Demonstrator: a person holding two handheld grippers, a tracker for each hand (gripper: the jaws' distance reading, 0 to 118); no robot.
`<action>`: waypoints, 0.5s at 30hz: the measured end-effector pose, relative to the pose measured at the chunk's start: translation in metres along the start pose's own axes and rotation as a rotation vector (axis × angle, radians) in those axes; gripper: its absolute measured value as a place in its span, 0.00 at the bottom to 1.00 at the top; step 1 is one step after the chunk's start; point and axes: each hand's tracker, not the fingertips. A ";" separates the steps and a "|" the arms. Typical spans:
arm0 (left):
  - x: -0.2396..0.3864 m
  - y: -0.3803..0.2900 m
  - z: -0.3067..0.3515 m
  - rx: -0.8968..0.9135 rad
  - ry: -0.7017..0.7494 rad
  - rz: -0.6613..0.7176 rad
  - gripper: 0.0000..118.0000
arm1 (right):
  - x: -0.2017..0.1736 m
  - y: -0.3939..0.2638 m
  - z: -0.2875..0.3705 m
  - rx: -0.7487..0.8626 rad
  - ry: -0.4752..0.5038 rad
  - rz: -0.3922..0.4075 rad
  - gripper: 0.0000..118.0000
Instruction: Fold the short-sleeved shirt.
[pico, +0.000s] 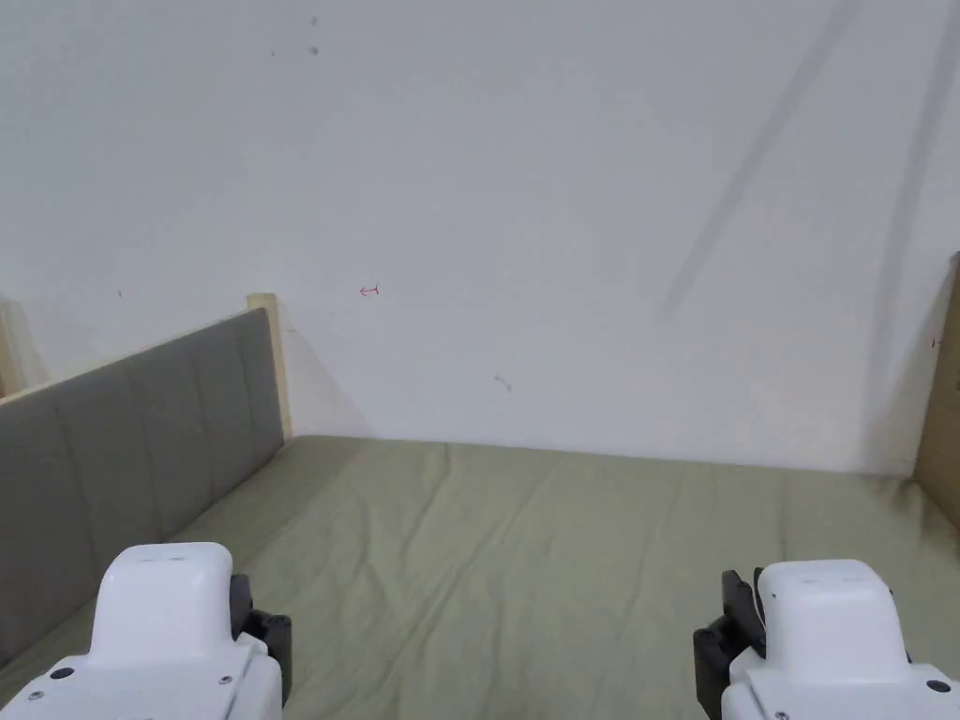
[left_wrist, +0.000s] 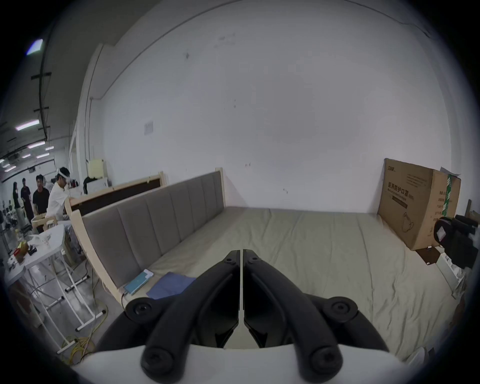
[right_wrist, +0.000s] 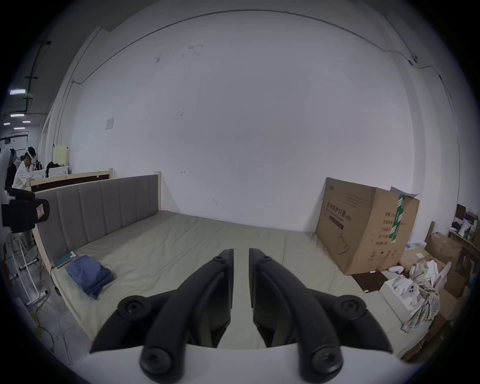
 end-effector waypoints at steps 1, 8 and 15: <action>0.002 -0.001 0.004 0.013 -0.025 0.014 0.03 | 0.001 0.000 0.001 0.005 -0.005 -0.023 0.20; 0.011 -0.002 0.005 -0.026 -0.095 0.043 0.89 | 0.009 -0.002 0.009 0.006 -0.008 -0.072 0.82; 0.014 0.005 0.001 -0.154 -0.129 0.087 0.92 | 0.023 -0.001 0.011 -0.014 -0.033 -0.086 0.96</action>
